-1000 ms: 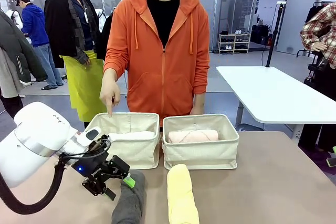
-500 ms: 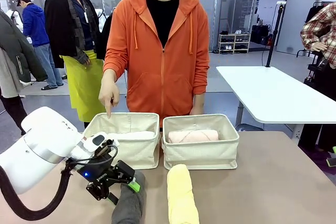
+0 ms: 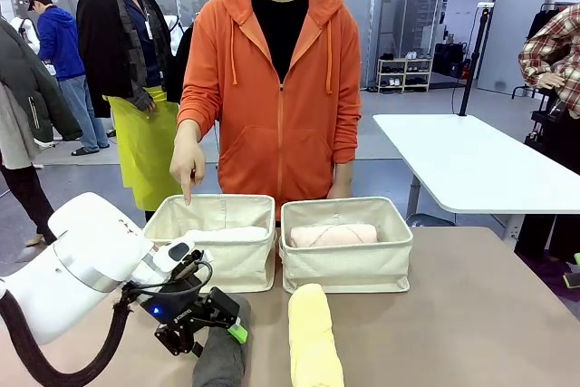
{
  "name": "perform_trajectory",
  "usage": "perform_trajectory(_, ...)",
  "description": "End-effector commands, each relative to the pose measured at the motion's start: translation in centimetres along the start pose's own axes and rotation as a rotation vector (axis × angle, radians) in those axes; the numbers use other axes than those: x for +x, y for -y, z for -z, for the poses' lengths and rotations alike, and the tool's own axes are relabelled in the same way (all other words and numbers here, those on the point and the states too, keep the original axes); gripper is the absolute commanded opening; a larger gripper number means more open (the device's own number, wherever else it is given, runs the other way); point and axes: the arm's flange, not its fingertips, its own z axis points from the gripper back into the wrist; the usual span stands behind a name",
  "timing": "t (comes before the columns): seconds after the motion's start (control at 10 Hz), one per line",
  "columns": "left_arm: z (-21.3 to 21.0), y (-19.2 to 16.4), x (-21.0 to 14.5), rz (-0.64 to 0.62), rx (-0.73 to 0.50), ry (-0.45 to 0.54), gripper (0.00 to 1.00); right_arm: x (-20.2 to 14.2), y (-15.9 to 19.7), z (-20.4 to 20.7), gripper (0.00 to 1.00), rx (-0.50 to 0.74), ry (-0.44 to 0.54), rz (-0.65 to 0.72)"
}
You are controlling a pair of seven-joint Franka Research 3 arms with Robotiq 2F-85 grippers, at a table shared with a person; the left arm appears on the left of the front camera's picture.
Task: Divide the towels into two baskets.
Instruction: Pick up one hotel-folded towel from the bottom of the table and place it in the Fabric basket indicated by the person.
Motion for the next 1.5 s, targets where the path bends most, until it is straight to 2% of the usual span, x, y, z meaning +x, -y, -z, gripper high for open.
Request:
perform_trajectory(0.0,0.0,-0.9,-4.0,0.013,-0.005,0.052,0.82,0.0,-0.3,-0.3,1.00,-0.005,-0.009,0.010)
perform_trajectory(0.1,-0.1,-0.8,-4.1,0.019,-0.010,0.051,0.78,0.0,-0.3,-0.3,1.00,-0.005,-0.009,0.010)
perform_trajectory(0.2,-0.2,-0.7,-4.1,0.021,-0.013,0.054,0.62,0.0,-0.3,-0.3,1.00,-0.005,-0.009,0.010)
perform_trajectory(0.3,-0.3,-0.7,-4.0,0.013,-0.013,0.063,0.58,0.0,-0.3,-0.3,1.00,-0.005,-0.009,0.010)
perform_trajectory(0.4,-0.5,-0.5,-4.1,0.022,-0.002,0.081,0.45,0.0,-0.3,-0.3,1.00,-0.005,-0.009,0.010)
perform_trajectory(0.5,-0.9,-0.3,-4.1,0.007,-0.010,0.085,0.64,0.0,-0.3,-0.3,1.00,-0.005,-0.009,0.010)
perform_trajectory(0.6,-1.7,0.0,-4.1,0.004,-0.016,0.109,0.41,0.0,-0.3,-0.3,1.00,-0.005,-0.009,0.010)
perform_trajectory(0.9,-6.4,2.3,-4.2,0.060,-0.035,0.115,0.41,0.0,-0.3,-0.3,1.00,-0.005,-0.009,0.010)
perform_trajectory(1.1,-10.5,4.1,-3.7,0.110,-0.019,0.170,0.41,0.0,-0.3,-0.3,1.00,-0.005,-0.009,0.010)
perform_trajectory(1.4,-13.0,5.0,-3.5,0.156,0.019,0.194,0.41,0.0,-0.3,-0.3,1.00,-0.005,-0.009,0.010)
